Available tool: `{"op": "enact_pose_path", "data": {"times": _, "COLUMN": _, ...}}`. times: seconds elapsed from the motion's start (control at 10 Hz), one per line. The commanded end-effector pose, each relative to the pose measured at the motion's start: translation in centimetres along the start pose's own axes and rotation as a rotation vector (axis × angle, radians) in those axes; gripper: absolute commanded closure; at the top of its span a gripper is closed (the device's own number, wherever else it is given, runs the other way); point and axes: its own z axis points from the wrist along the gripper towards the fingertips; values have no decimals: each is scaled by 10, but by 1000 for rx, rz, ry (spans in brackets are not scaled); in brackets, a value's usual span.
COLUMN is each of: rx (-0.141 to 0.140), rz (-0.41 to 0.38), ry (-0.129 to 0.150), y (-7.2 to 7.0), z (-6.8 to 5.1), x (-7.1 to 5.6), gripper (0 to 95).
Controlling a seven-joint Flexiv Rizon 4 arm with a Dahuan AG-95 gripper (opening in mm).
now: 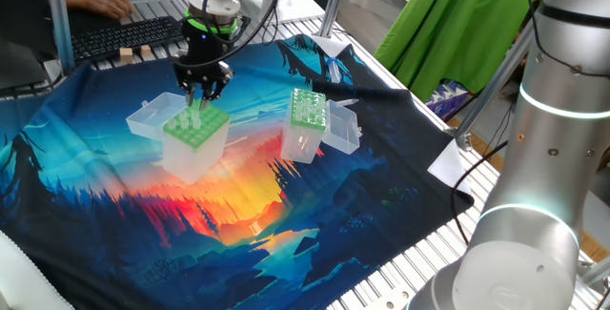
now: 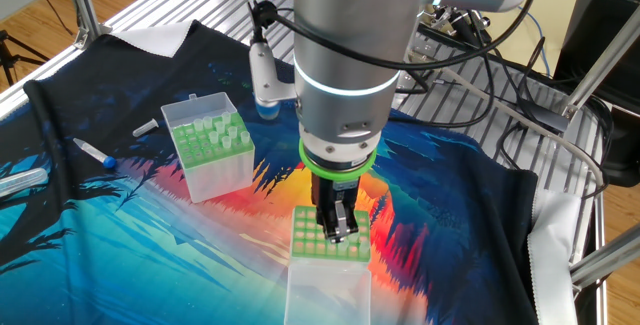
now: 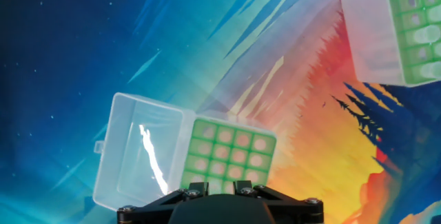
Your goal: Transfer all large pipette tips from one holder to another
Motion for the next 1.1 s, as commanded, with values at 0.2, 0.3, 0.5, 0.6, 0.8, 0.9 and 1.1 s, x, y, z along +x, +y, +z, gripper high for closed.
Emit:
{"op": "enact_pose_path", "data": {"times": 0.2, "rx": -6, "rz": 7, "ry": -7, "y": 2, "z": 4, "x": -1, "gripper": 760}}
{"op": "enact_pose_path", "data": {"times": 0.3, "rx": -7, "rz": 10, "ry": -8, "y": 2, "z": 5, "x": -1, "gripper": 760}}
{"op": "enact_pose_path", "data": {"times": 0.5, "rx": -9, "rz": 13, "ry": -10, "y": 2, "z": 7, "x": -1, "gripper": 760}}
{"op": "enact_pose_path", "data": {"times": 0.6, "rx": -10, "rz": 14, "ry": -10, "y": 3, "z": 7, "x": 0, "gripper": 760}}
{"op": "enact_pose_path", "data": {"times": 0.8, "rx": -13, "rz": 14, "ry": -12, "y": 3, "z": 8, "x": 0, "gripper": 760}}
{"op": "enact_pose_path", "data": {"times": 0.9, "rx": -12, "rz": 10, "ry": -13, "y": 3, "z": 8, "x": 1, "gripper": 760}}
{"op": "enact_pose_path", "data": {"times": 1.1, "rx": -6, "rz": -3, "ry": -19, "y": 2, "z": 8, "x": 2, "gripper": 760}}
